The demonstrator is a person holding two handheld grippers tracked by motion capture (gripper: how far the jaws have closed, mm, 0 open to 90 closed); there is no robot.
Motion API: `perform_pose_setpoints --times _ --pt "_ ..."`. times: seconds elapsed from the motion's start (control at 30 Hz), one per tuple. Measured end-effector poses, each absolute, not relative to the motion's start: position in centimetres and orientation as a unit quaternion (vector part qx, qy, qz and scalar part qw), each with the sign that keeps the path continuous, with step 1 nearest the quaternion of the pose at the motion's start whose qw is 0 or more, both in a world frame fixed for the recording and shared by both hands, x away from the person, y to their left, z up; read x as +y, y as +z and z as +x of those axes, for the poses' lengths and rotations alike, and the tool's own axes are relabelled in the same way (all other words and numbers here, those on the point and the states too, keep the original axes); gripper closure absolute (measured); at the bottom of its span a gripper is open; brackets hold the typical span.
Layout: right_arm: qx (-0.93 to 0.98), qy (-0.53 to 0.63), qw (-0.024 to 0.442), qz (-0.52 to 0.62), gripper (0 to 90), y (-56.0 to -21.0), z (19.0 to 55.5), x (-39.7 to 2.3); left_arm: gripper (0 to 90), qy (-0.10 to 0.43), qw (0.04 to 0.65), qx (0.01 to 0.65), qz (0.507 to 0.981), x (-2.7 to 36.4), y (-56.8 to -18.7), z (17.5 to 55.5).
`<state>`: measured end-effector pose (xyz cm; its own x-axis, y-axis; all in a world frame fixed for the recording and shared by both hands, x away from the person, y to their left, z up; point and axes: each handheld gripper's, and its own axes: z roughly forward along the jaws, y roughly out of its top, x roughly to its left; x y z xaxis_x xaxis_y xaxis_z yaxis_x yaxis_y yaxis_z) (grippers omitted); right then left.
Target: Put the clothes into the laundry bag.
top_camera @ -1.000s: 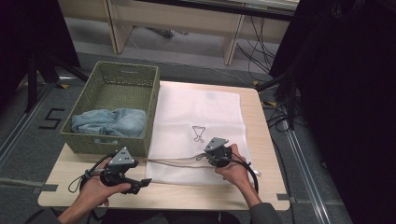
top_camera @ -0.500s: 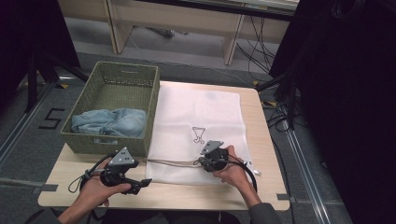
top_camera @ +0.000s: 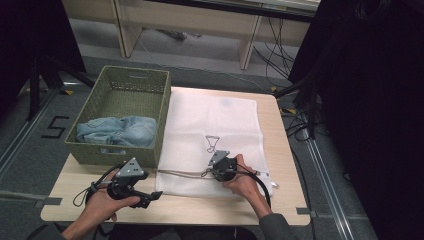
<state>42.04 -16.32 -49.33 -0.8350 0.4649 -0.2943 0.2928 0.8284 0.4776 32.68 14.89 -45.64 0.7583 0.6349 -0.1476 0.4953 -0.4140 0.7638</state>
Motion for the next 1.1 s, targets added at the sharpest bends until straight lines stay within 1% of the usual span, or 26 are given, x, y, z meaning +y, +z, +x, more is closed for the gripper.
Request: perform_pose_setpoints --times 0.07,0.1,0.13,0.17,0.27,0.3,0.33,0.4,0.43,0.5,0.57,0.6,0.63,0.77,0.8,0.87,0.93,1.0,1.03,1.1 --pt "0.932 0.21 0.198 0.22 82.1 -49.3 41.9 -16.2 17.9 0.083 0.424 0.338 0.836 14.9 -45.6 32.7" --pt "0.932 0.21 0.198 0.22 82.1 -49.3 41.9 -16.2 17.9 0.083 0.424 0.338 0.836 14.9 -45.6 32.7" --pt "0.928 0.214 0.209 0.221 85.3 -49.0 42.1 -16.2 18.0 0.086 0.429 0.344 0.831 14.8 -45.6 32.6" --pt "0.926 0.221 0.22 0.211 85.7 -48.8 42.3 -16.2 18.0 0.085 0.435 0.341 0.829 14.8 -45.7 32.7" --pt "0.92 0.234 0.221 0.223 86.3 -48.2 42.3 -16.3 18.0 0.091 0.436 0.344 0.827 14.9 -45.5 32.7" --pt "0.91 0.247 0.223 0.247 86.5 -47.6 42.1 -16.4 18.0 0.093 0.433 0.346 0.827 15.1 -45.2 32.8" --pt "0.91 0.251 0.225 0.241 86.5 -47.4 42.1 -16.5 18.0 0.093 0.443 0.35 0.82 15.1 -45.2 32.8" --pt "0.905 0.257 0.228 0.249 86.6 -46.8 42.1 -16.6 18.2 0.111 0.437 0.338 0.826 15.7 -44.6 33.1" --pt "0.903 0.262 0.232 0.25 86.6 -46.5 42.1 -16.6 18.3 0.115 0.45 0.347 0.815 15.7 -44.4 33.2" --pt "0.898 0.273 0.233 0.256 86.6 -46.0 42.1 -16.7 18.3 0.131 0.448 0.345 0.814 16.5 -43.8 33.6" --pt "0.893 0.279 0.247 0.252 86.6 -45.5 42.3 -16.9 18.3 0.141 0.456 0.361 0.801 17.2 -43.2 34.1" --pt "0.893 0.279 0.247 0.252 86.6 -45.5 42.3 -16.9 18.3 0.141 0.456 0.361 0.801 17.2 -43.2 34.1" --pt "0.888 0.282 0.26 0.253 86.5 -45.1 42.5 -17.0 18.4 0.153 0.461 0.374 0.79 18.2 -42.4 34.6" --pt "0.882 0.294 0.265 0.255 86.5 -44.2 42.8 -17.1 17.7 0.192 0.462 0.394 0.771 20.2 -40.6 35.9" --pt "0.881 0.297 0.265 0.257 86.5 -44.1 42.8 -17.1 17.0 0.2 0.458 0.396 0.77 20.7 -40.2 36.4" --pt "0.879 0.298 0.271 0.256 86.5 -43.8 42.9 -17.1 16.1 0.211 0.427 0.394 0.786 21.9 -39.4 37.6" --pt "0.878 0.3 0.27 0.258 86.5 -43.6 42.9 -17.2 16.2 0.227 0.413 0.407 0.782 22.9 -39.0 39.2" --pt "0.876 0.301 0.268 0.263 86.4 -43.6 42.9 -17.2 14.9 0.221 0.381 0.404 0.802 24.3 -38.9 41.2" --pt "0.876 0.301 0.268 0.265 86.3 -43.6 42.9 -17.2 15.1 0.219 0.376 0.419 0.797 24.6 -39.0 42.1" --pt "0.877 0.302 0.265 0.262 86.3 -43.5 42.9 -17.3 15.2 0.212 0.35 0.422 0.809 25.4 -39.0 43.9"
